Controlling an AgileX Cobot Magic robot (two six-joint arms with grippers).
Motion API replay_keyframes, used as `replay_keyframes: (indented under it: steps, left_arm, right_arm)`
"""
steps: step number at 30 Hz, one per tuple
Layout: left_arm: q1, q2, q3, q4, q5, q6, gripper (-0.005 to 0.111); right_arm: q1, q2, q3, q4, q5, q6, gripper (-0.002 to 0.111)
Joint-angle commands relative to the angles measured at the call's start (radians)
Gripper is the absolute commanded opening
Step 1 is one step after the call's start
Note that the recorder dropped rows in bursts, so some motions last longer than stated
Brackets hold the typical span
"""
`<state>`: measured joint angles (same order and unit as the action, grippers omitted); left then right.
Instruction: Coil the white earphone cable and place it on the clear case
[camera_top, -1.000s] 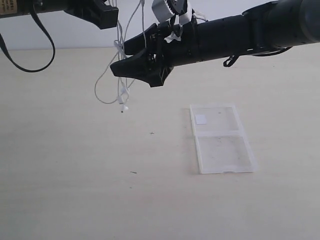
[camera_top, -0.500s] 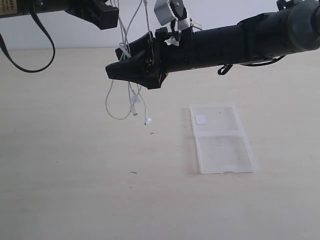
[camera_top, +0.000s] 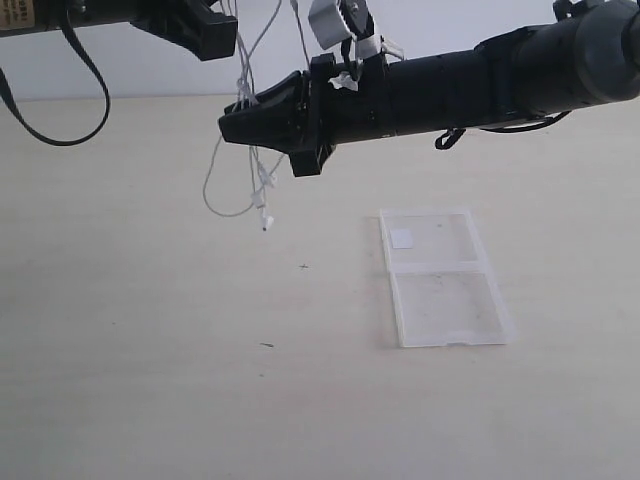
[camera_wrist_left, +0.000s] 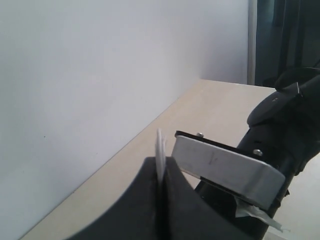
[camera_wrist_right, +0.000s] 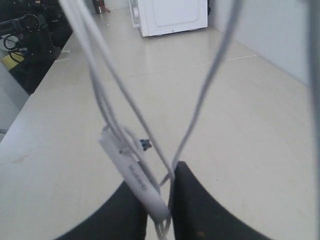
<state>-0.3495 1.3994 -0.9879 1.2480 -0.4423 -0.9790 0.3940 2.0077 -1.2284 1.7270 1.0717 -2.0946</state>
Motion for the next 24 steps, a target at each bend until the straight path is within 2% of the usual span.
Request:
replay_keyframes:
  steps: [1,4,12,24]
  left_arm:
    - [0.001,-0.008,0.001,-0.003,0.000,-0.006,0.000]
    - [0.001,-0.008,0.001,-0.003,0.003,-0.004,0.000]
    - [0.001,-0.008,0.001,-0.003,0.022,-0.004,0.000]
    - [0.001,-0.008,0.001,-0.004,0.076,0.003,0.000]
  right_arm:
    - [0.002,-0.006,-0.006,0.017,-0.015,-0.006,0.007]
    - [0.002,-0.006,-0.006,0.017,-0.043,-0.001,0.000]
    - [0.002,-0.006,-0.006,0.017,-0.161,0.027,0.000]
    - [0.002,-0.050,-0.006,-0.008,-0.189,0.090,0.000]
